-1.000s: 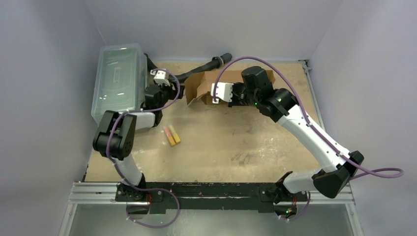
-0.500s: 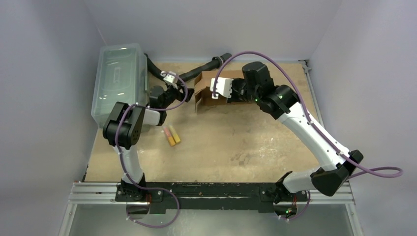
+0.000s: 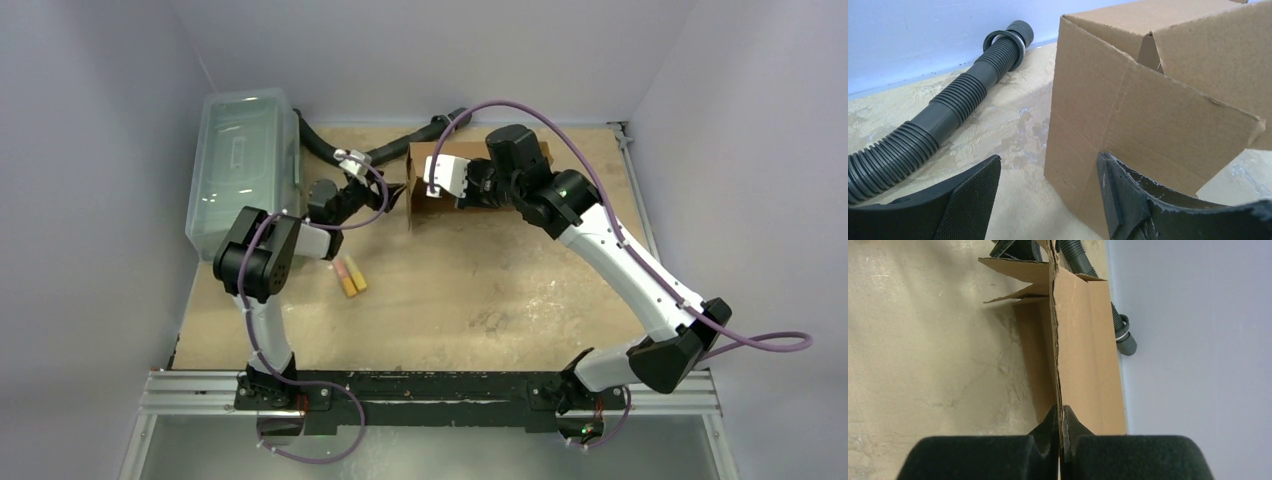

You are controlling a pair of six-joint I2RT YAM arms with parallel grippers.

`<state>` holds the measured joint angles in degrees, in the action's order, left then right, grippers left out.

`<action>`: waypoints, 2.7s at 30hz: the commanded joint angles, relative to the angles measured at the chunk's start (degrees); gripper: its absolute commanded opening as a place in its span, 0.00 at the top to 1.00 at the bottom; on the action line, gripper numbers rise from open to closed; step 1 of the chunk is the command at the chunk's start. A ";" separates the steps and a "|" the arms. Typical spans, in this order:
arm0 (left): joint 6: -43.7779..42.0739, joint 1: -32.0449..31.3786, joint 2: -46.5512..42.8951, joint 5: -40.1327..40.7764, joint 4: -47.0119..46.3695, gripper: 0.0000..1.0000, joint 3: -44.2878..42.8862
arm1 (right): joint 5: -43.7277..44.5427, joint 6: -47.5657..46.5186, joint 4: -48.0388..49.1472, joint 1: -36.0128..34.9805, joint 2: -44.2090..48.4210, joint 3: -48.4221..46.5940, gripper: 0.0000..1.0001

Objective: Fold the paper box

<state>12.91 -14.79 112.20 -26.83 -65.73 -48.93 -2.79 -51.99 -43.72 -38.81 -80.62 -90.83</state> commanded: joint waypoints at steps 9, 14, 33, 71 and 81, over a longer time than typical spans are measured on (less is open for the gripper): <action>-2.88 -1.38 1.52 2.33 -7.42 0.26 1.15 | -6.56 5.59 -1.09 0.36 0.05 -5.46 1.00; -5.64 -1.39 1.36 2.16 -14.80 0.21 4.55 | -8.50 6.18 -3.33 1.10 -0.25 -7.08 1.00; -6.33 2.54 1.43 -1.41 -22.39 0.21 7.97 | -12.22 3.30 -9.47 2.54 0.73 -7.86 1.00; 3.93 7.04 4.75 -12.12 -32.64 0.18 5.52 | -20.65 5.55 -17.37 5.61 -6.03 -19.05 1.00; 4.07 8.29 2.01 -11.85 -32.63 0.16 6.17 | -22.44 5.86 -19.79 5.74 -6.08 -20.52 1.00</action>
<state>15.86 -7.66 117.73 -37.54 -86.04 -42.00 -20.75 -47.57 -62.83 -32.97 -87.79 -109.38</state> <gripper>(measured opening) 0.829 0.007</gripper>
